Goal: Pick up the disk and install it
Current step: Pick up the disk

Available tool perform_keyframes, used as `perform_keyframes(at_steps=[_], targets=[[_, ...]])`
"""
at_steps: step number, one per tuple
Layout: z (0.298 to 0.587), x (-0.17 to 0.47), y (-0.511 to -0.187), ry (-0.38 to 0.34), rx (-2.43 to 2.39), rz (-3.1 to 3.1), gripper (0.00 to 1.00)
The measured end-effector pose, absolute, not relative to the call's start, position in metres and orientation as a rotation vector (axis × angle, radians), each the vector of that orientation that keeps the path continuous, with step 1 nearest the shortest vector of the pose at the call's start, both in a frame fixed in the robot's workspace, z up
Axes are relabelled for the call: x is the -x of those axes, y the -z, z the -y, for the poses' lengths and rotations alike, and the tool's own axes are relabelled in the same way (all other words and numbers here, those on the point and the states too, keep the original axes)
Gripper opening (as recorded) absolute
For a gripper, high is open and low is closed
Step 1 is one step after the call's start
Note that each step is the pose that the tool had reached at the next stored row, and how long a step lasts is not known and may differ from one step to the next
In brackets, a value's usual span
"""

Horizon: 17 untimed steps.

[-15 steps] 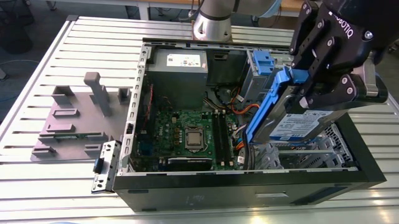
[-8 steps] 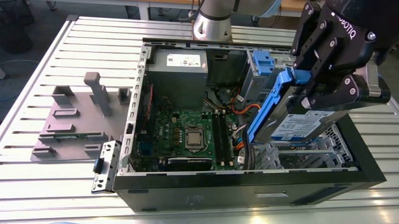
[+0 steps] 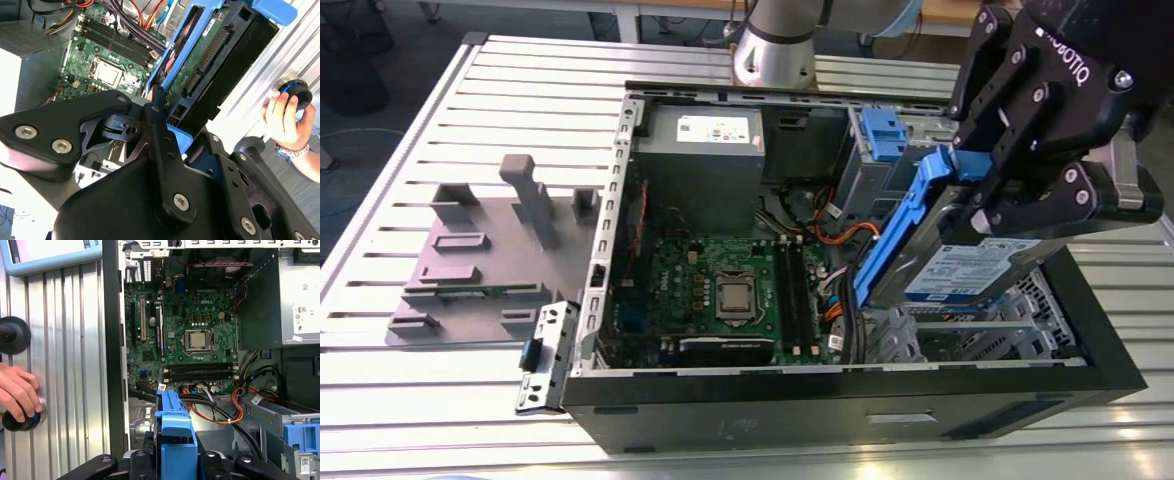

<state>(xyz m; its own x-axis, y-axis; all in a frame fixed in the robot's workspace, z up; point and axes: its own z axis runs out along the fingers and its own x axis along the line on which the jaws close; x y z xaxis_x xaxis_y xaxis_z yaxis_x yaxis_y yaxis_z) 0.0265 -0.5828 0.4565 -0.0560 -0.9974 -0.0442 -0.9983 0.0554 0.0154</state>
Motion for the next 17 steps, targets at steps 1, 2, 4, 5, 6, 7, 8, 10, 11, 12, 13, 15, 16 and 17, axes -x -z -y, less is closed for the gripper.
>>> perform_keyframes(at_steps=[1, 2, 4, 5, 6, 7, 8, 10, 11, 12, 13, 15, 16, 17], targets=[[0.5828, -0.027, -0.4565, -0.065, 2.143, -2.266, 0.36], [0.5828, -0.0276, -0.4564, -0.065, 2.143, -2.266, 0.36], [0.5828, -0.0288, -0.4562, -0.065, 2.143, -2.266, 0.36], [0.5828, -0.0294, -0.4561, -0.065, 2.143, -2.266, 0.36], [0.5828, -0.03, -0.456, -0.065, 2.143, -2.266, 0.36], [0.5828, -0.0306, -0.4559, -0.065, 2.143, -2.266, 0.36], [0.5828, -0.0311, -0.4558, -0.065, 2.143, -2.266, 0.36], [0.5828, -0.0322, -0.4556, -0.065, 2.143, -2.266, 0.36], [0.5828, -0.0327, -0.4555, -0.065, 2.143, -2.266, 0.36], [0.5828, -0.0332, -0.4554, -0.065, 2.143, -2.266, 0.36], [0.5828, -0.0336, -0.4553, -0.065, 2.143, -2.266, 0.36], [0.5828, -0.0347, -0.4551, -0.065, 2.143, -2.266, 0.36], [0.5828, -0.0353, -0.455, -0.065, 2.143, -2.266, 0.36], [0.5828, -0.0358, -0.4549, -0.065, 2.143, -2.266, 0.36]])
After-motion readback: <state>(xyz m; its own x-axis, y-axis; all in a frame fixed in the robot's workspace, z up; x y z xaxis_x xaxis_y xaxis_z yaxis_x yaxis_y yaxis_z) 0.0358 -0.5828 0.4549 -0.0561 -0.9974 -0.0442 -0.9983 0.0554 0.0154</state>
